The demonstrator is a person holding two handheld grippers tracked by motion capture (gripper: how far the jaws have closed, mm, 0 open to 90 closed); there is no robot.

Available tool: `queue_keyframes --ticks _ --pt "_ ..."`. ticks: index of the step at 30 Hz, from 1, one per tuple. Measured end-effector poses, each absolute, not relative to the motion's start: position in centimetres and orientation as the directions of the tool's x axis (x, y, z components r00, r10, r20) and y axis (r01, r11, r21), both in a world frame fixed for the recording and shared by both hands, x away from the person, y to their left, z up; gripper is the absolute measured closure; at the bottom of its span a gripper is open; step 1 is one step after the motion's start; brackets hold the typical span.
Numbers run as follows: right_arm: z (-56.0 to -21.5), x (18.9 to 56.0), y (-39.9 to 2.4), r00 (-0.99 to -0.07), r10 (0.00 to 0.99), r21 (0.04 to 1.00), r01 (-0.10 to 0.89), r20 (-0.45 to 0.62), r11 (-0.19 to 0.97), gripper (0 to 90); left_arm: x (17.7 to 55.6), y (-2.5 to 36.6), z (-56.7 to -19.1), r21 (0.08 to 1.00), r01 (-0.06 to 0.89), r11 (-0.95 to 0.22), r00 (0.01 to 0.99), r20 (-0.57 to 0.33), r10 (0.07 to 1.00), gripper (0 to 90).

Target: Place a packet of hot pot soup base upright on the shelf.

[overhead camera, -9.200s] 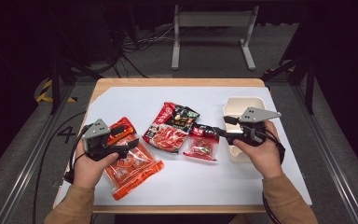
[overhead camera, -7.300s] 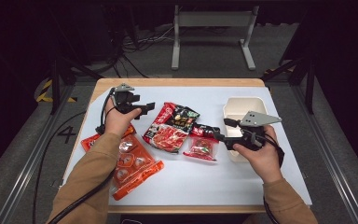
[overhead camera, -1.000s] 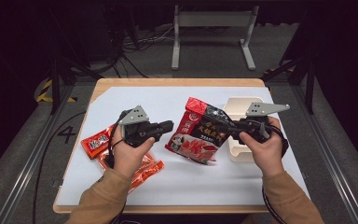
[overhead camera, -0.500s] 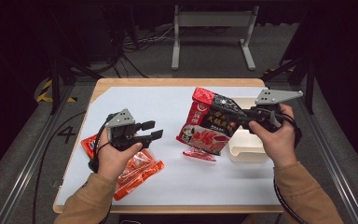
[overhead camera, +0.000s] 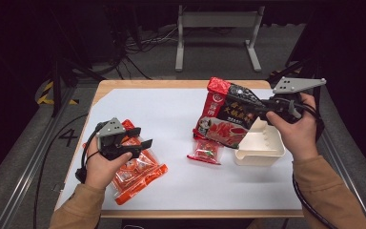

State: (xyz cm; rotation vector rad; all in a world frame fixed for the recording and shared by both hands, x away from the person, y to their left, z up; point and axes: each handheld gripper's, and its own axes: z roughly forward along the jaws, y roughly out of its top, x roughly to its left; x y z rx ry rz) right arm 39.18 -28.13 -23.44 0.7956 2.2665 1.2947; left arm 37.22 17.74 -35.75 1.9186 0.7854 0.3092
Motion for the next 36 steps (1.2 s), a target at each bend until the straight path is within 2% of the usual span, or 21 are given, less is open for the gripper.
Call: queue_keyframes --ticks 10,36 --pt "-21.9 40.2 -29.3 -0.732 0.672 0.862 0.264 -0.112 0.432 80.3 37.6 19.6 -36.6 0.871 0.393 -0.295 0.726 -0.097 0.68 26.0" --pt "-19.7 43.9 -32.0 -0.694 0.691 0.837 0.242 -0.205 0.491 80.2 37.5 21.3 -37.6 0.858 0.445 -0.255 0.682 -0.141 0.718 23.2"
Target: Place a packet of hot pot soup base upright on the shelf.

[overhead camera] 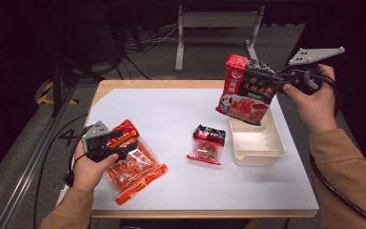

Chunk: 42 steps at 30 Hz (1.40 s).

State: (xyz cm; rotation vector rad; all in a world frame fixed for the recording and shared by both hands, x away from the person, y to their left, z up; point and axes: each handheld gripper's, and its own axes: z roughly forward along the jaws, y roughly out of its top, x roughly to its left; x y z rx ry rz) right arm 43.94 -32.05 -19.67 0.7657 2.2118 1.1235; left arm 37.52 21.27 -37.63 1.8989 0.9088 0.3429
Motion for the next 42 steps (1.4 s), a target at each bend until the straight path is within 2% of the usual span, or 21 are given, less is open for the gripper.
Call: queue_keyframes --ticks 28,34,42 --pt "-19.6 47.5 -34.3 -0.711 0.638 0.804 0.176 -0.295 0.567 80.1 35.6 23.4 -38.6 0.837 0.501 -0.22 0.616 -0.166 0.77 22.3" --pt "-20.0 48.5 -34.8 -0.725 0.605 0.796 0.132 -0.329 0.591 80.1 35.1 23.6 -38.8 0.835 0.507 -0.212 0.608 -0.171 0.776 22.2" --pt "-20.9 49.3 -35.1 -0.737 0.595 0.791 0.137 -0.321 0.596 80.1 34.8 24.2 -39.1 0.833 0.518 -0.194 0.587 -0.182 0.789 22.1"
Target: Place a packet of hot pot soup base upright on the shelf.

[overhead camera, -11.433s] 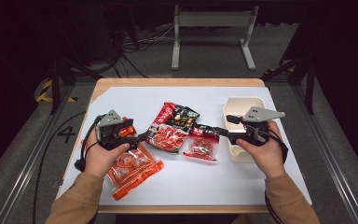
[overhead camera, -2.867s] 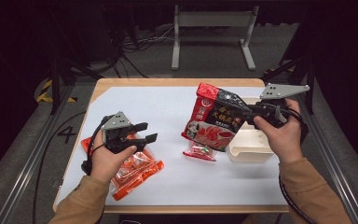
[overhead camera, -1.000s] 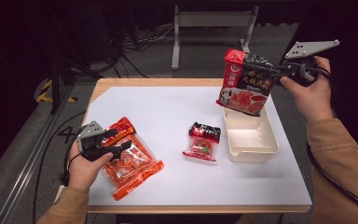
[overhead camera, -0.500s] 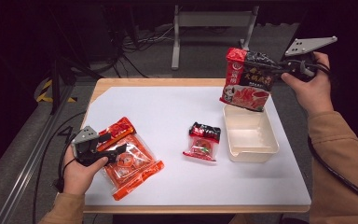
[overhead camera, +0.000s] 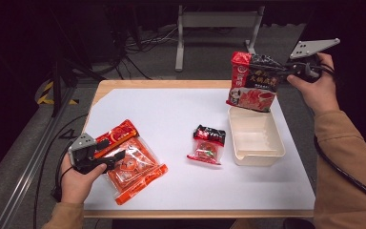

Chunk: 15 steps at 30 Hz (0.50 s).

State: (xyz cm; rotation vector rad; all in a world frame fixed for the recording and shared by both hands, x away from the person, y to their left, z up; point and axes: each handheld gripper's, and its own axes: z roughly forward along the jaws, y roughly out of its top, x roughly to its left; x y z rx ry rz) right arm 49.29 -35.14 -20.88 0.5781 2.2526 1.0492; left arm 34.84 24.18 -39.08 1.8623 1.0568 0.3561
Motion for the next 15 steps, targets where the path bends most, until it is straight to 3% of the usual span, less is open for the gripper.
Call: queue_keyframes --ticks 15 --pt "-22.8 50.0 -35.0 -0.743 0.585 0.769 0.153 -0.324 0.621 79.9 35.1 23.9 -39.2 0.83 0.521 -0.202 0.597 -0.184 0.781 22.0"
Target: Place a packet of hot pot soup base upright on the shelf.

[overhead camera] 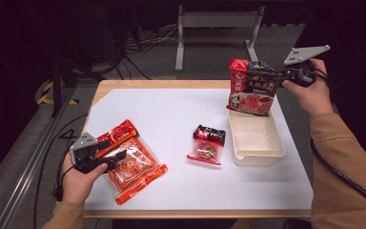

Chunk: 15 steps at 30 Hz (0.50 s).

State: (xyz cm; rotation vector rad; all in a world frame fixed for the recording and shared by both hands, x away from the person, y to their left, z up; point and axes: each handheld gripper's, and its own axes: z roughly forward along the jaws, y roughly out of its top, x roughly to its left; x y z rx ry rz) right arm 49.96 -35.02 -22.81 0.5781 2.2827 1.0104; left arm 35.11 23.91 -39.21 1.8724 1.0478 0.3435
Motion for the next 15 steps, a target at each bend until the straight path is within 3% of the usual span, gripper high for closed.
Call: queue_keyframes --ticks 15 --pt "-23.9 50.54 -34.51 -0.751 0.557 0.73 0.15 -0.355 0.667 79.3 35.09 24.01 -39.34 0.826 0.527 -0.199 0.593 -0.19 0.783 21.9"
